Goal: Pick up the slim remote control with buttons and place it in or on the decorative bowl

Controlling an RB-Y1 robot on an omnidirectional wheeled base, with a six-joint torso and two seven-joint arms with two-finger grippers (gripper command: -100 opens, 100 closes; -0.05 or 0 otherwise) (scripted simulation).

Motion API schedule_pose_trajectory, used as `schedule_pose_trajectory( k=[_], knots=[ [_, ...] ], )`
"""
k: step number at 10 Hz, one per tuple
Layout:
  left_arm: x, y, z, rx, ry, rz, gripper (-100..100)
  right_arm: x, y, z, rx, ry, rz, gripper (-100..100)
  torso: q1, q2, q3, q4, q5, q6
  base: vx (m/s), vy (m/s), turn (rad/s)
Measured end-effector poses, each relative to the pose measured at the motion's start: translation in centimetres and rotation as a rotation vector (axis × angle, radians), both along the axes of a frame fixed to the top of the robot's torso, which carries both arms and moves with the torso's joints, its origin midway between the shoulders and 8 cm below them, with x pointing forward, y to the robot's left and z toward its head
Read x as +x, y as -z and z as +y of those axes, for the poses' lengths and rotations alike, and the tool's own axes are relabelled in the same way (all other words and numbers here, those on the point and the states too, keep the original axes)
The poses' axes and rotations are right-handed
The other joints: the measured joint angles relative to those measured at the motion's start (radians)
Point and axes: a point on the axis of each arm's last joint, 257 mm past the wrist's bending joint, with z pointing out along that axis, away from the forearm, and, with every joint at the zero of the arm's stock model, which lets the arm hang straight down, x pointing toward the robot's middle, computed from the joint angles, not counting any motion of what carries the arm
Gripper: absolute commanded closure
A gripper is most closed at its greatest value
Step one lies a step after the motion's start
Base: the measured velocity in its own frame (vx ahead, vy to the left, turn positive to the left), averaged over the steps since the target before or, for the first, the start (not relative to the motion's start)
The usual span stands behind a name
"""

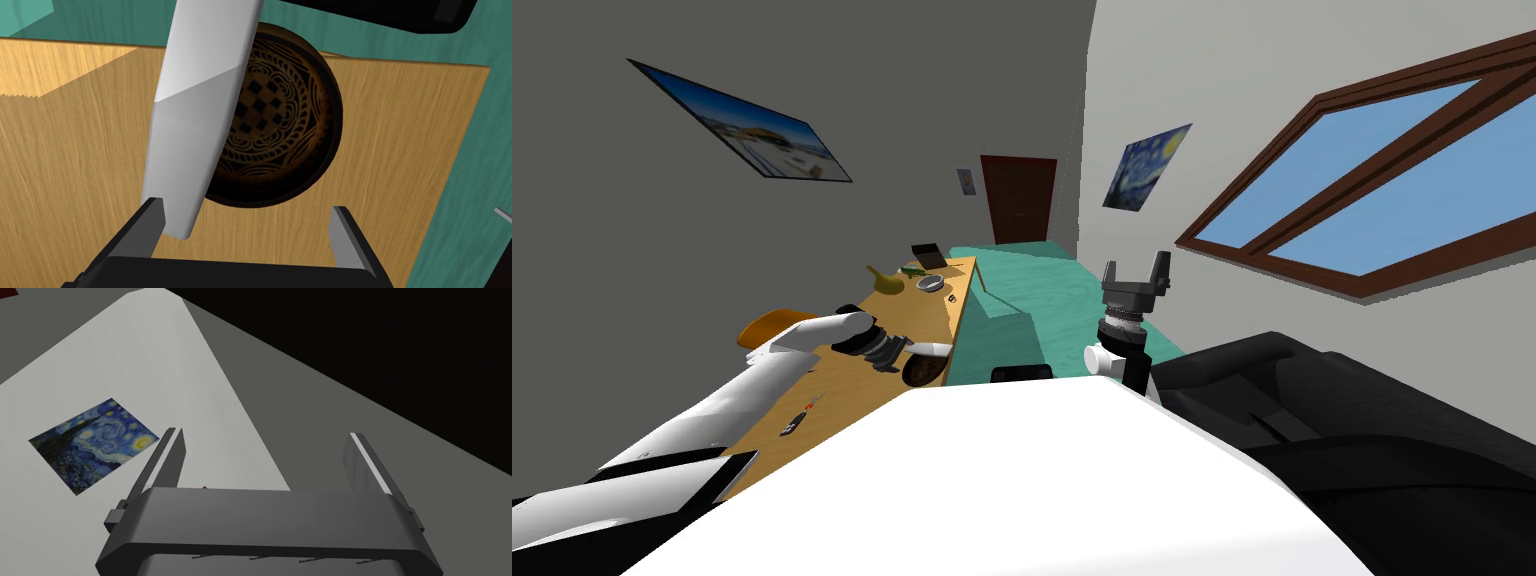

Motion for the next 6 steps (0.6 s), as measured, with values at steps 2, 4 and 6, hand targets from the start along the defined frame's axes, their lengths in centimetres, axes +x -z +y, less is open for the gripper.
schedule_pose_trajectory(
  k=[2, 4, 6],
  knots=[
    [0.60, -0.47, -1.02, 0.000, 0.010, -0.013, -100, 0.00, 0.00, 0.00, 0.000, 0.000, 0.000, 0, -0.003, -0.001, -0.001, 0.000, -0.001, 0.000, 0.000, 0.005, -0.003],
    [0.63, -0.50, -1.06, 0.000, 0.010, -0.014, 0, 0.00, 0.00, 0.00, 0.000, 0.000, 0.000, 0, -0.004, -0.001, -0.001, 0.000, -0.001, 0.000, 0.000, 0.000, 0.000],
    [0.63, -0.50, -1.06, 0.000, 0.010, -0.014, 0, 0.00, 0.00, 0.00, 0.000, 0.000, 0.000, 0, -0.004, -0.001, -0.001, 0.000, -0.001, 0.000, 0.000, 0.000, 0.000]
  ],
)
